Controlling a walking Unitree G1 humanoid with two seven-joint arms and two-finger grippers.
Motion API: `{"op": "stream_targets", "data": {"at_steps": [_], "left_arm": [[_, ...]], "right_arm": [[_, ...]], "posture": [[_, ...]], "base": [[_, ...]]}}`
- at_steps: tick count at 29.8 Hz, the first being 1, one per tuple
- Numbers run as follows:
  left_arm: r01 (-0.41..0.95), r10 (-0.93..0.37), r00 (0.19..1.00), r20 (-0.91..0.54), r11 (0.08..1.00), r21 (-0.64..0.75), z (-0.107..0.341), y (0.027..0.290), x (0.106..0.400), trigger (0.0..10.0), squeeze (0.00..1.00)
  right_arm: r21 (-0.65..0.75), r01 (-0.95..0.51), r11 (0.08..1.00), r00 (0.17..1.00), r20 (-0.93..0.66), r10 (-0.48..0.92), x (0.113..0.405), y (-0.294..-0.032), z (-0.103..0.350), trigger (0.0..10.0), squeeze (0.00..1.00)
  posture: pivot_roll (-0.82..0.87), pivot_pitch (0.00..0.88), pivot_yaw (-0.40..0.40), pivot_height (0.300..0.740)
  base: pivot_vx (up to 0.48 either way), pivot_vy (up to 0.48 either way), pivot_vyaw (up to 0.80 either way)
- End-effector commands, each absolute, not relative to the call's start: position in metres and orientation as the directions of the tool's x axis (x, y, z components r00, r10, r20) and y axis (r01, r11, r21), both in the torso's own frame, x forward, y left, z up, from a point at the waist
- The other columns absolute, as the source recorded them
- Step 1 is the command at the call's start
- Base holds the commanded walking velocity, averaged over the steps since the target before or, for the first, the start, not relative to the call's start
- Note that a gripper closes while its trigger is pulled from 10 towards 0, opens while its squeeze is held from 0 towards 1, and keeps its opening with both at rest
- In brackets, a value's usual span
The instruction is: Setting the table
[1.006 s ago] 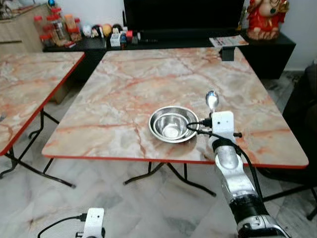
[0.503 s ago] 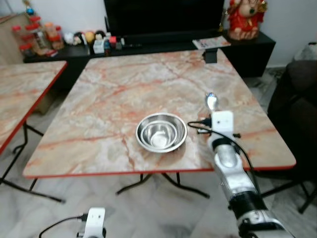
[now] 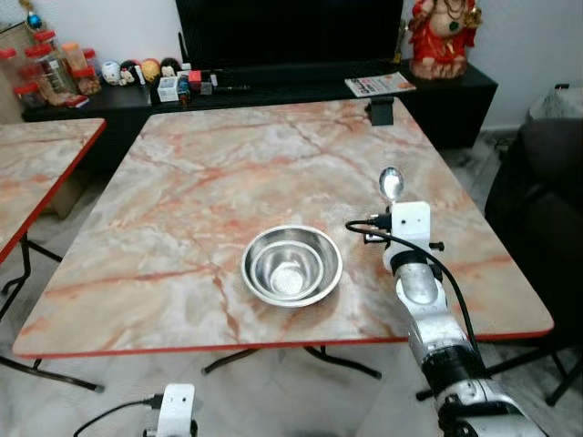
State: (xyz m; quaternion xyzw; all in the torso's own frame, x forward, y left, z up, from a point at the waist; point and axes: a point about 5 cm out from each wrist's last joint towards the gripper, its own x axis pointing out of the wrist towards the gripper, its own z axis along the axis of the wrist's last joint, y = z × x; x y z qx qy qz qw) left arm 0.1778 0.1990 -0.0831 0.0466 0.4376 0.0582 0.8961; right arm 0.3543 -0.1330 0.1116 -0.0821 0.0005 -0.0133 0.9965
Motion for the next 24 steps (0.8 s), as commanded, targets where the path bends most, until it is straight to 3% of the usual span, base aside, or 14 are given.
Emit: {"op": "stream_targets", "data": {"at_steps": [1,7,24], "left_arm": [[-0.067,0.147,0.598,-0.788,0.989,0.133,-0.085,0.199,0.175,10.0,0.00],[-0.065,0.147,0.593,-0.792,0.989,0.135,-0.085,0.200,0.174,10.0,0.00],[-0.063,0.143,0.585,-0.798,0.989,0.131,-0.086,0.200,0.172,10.0,0.00]], "right_arm": [[-0.166,0.033,0.985,0.999,0.001,-0.034,0.355,-0.138,0.112,10.0,0.00],[-0.141,0.052,0.989,0.986,-0.151,-0.074,0.349,-0.142,0.092,10.0,0.00],[-0.080,0.024,0.996,0.966,-0.255,-0.044,0.346,-0.155,0.088,10.0,0.00]], "posture": [[-0.11,0.000,0.056,0.732],[-0.11,0.000,0.058,0.732],[-0.12,0.000,0.057,0.732]], "base": [[0.000,0.000,0.00],[0.000,0.000,0.00],[0.000,0.000,0.00]]}}
